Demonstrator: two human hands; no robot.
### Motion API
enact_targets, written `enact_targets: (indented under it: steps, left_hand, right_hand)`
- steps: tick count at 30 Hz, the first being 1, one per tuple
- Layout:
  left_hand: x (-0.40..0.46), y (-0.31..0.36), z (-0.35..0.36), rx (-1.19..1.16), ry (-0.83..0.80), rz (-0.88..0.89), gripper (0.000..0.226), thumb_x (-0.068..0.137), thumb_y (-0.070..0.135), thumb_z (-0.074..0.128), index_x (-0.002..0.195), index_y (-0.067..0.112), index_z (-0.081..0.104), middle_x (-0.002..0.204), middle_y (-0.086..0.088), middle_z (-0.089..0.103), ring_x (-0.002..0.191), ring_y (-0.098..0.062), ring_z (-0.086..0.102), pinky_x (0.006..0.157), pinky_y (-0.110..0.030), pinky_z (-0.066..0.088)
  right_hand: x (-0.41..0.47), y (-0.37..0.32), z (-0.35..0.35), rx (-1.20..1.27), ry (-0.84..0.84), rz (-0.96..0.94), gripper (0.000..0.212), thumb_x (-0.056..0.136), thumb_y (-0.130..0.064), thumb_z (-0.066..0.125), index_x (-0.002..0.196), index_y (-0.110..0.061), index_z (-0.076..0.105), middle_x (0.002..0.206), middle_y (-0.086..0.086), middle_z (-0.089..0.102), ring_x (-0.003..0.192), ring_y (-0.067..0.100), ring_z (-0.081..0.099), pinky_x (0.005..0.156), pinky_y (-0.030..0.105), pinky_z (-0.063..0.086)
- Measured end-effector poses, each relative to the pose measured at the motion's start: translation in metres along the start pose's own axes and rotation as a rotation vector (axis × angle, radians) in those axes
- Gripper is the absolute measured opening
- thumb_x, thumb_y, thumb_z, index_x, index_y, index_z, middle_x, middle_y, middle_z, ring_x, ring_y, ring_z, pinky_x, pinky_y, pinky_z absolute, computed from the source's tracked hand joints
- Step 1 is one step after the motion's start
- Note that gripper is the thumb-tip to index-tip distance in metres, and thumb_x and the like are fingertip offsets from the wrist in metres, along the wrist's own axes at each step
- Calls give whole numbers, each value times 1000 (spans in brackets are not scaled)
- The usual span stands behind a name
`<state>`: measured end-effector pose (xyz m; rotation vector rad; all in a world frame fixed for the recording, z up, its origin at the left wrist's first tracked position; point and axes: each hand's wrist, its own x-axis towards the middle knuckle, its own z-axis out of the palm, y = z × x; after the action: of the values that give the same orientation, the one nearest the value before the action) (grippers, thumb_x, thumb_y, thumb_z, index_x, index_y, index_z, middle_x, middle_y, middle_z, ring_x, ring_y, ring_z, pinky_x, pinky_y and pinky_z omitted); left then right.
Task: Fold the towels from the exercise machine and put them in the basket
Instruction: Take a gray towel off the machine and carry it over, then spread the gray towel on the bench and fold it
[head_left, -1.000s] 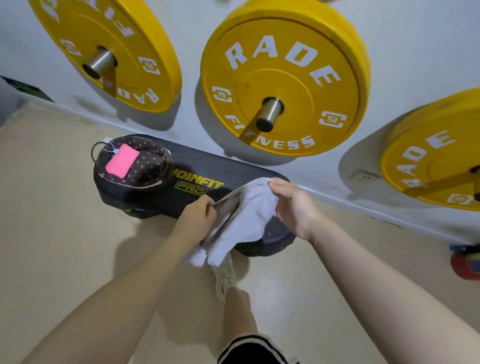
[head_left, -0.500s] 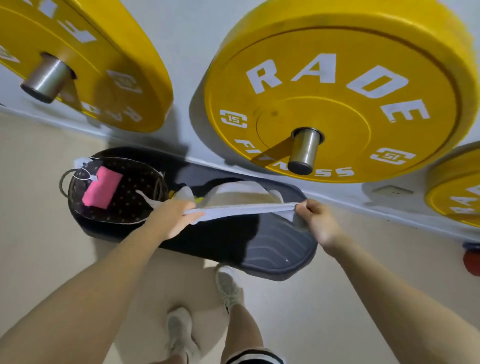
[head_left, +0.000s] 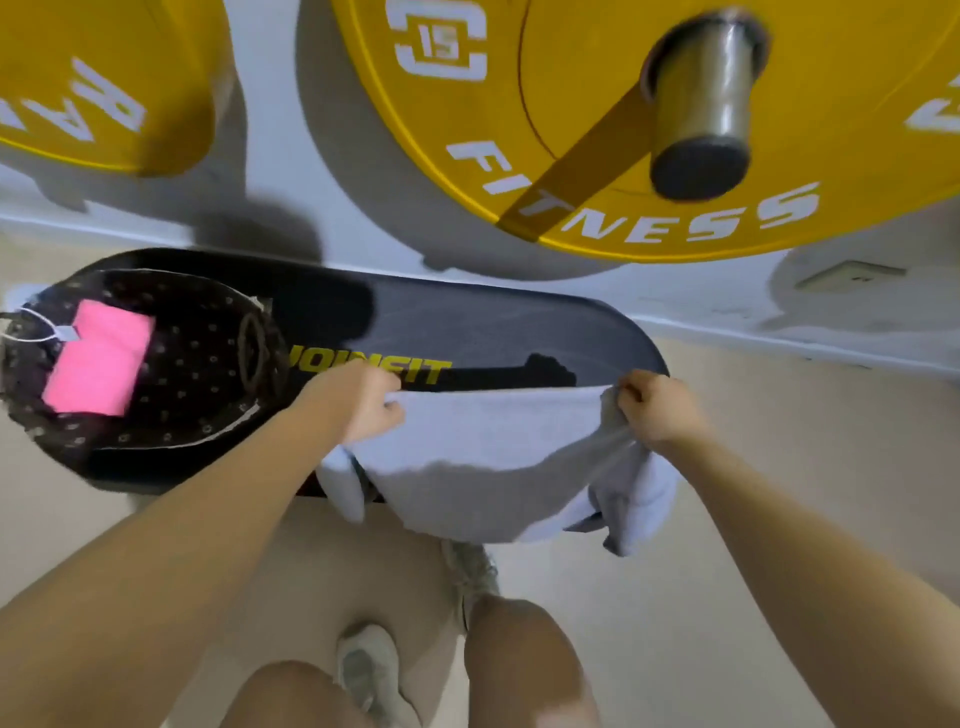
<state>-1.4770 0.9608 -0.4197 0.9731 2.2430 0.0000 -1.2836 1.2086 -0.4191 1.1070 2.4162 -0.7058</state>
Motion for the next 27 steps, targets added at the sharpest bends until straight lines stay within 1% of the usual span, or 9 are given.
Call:
enact_targets:
  steps: [3, 8, 11, 13, 16, 18, 20, 23, 27]
  left_hand:
    - [62, -12, 38, 74, 191, -7, 17, 89, 20, 43, 78, 11, 52, 83, -7, 56, 76, -25, 52, 62, -31, 38]
    - [131, -39, 74, -92, 462, -37, 23, 95, 29, 46, 91, 9, 58, 84, -9, 61, 77, -27, 56, 66, -32, 42]
    - [156, -53, 81, -324, 700, 48, 21, 90, 24, 55, 99, 5, 58, 89, -14, 61, 84, -31, 55, 68, -34, 39]
    - [169, -59, 83, -341, 768, 51, 34, 89, 19, 57, 120, 7, 52, 105, -15, 58, 100, -32, 52, 83, -38, 40]
    - [169, -75, 98, -368, 760, 20, 42, 91, 17, 52, 131, 8, 44, 123, -15, 50, 116, -32, 44, 98, -43, 36]
    - [151, -93, 114, -408, 819, 48, 35, 87, 19, 49, 119, 3, 54, 113, -18, 53, 105, -35, 50, 90, -44, 43]
    - [121, -109, 127, -438, 817, -41, 24, 87, 18, 53, 105, 3, 58, 101, -16, 57, 91, -34, 55, 79, -41, 46]
    - [77, -122, 146, -407, 586, -206, 20, 91, 26, 52, 102, 9, 53, 92, -9, 63, 88, -31, 58, 74, -40, 46]
    - [48, -133, 177, -323, 415, -168, 30, 92, 45, 45, 77, 19, 44, 82, -6, 58, 86, -30, 57, 64, -34, 35]
  right_hand:
    - [55, 13, 45, -71, 122, -30, 28, 95, -13, 35, 102, -1, 60, 100, 24, 64, 85, 37, 57, 69, 37, 46]
    - [124, 26, 84, -274, 240, -122, 13, 92, -8, 39, 92, -1, 50, 95, 26, 58, 88, 42, 56, 78, 44, 46]
    - [147, 18, 86, -330, 385, -76, 22, 90, -2, 37, 108, 1, 50, 106, 26, 56, 99, 42, 52, 80, 40, 39]
    - [155, 5, 92, -394, 435, -38, 34, 88, 1, 37, 120, -2, 46, 120, 26, 49, 111, 40, 43, 91, 42, 35]
    - [157, -28, 124, -576, 508, -293, 43, 78, 2, 53, 120, -8, 52, 124, 26, 49, 114, 42, 44, 99, 47, 33]
    - [151, -67, 152, -533, 535, -581, 37, 71, -2, 60, 107, -8, 63, 111, 24, 60, 101, 43, 57, 93, 49, 41]
    - [138, -116, 175, -412, 385, -760, 34, 78, -15, 44, 106, -9, 64, 111, 19, 63, 101, 40, 58, 92, 46, 41]
    - [125, -180, 202, -404, 154, -958, 54, 83, -26, 24, 125, -13, 55, 129, 12, 55, 117, 34, 49, 99, 39, 34]
    - [124, -224, 231, -780, -12, -1148, 39, 91, -14, 40, 129, -16, 47, 128, 7, 52, 119, 28, 44, 89, 34, 37]
